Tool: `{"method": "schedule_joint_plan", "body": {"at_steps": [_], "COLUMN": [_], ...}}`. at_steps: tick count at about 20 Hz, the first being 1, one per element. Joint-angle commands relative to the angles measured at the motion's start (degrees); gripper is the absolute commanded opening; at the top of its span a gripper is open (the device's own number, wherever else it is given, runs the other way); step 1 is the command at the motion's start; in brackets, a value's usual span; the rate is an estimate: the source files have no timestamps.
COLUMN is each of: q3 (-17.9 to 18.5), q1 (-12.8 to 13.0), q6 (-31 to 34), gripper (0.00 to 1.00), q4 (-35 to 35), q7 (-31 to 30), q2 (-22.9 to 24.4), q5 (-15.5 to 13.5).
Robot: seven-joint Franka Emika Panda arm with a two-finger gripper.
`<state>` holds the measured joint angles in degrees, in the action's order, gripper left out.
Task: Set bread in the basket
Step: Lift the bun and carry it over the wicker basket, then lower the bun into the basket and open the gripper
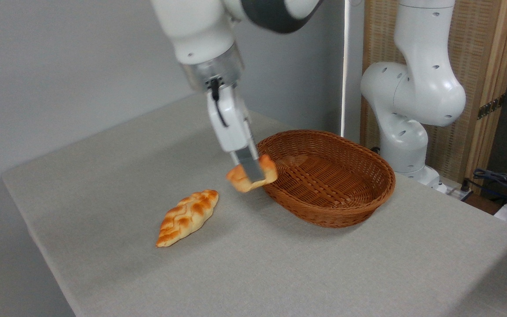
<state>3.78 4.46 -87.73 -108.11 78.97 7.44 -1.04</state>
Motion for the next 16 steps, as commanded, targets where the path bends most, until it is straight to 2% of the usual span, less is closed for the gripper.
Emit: {"method": "schedule_joint_plan", "body": {"at_steps": [1, 5, 9, 10, 12, 14, 16], "q3": [2.3, 3.1, 3.1, 3.0, 3.0, 3.0, 2.5], "q1": [0.5, 0.7, 0.8, 0.8, 0.9, 1.0, 1.0], "q6": [6.7, 7.0, 7.6, 7.3, 6.8, 4.9, 2.5], "gripper": [0.42, 0.47, 0.48, 0.51, 0.64, 0.68, 0.87], "q4": [-1.7, -10.8, -16.4, -17.3, -18.4, -20.1, -20.9], "q7": [1.5, 2.2, 2.2, 2.2, 2.2, 2.1, 2.2], "q2": [4.2, 10.0, 10.6, 10.5, 10.2, 10.1, 10.1], "q5": [0.6, 3.1, 3.1, 3.1, 3.1, 3.1, 3.2]}}
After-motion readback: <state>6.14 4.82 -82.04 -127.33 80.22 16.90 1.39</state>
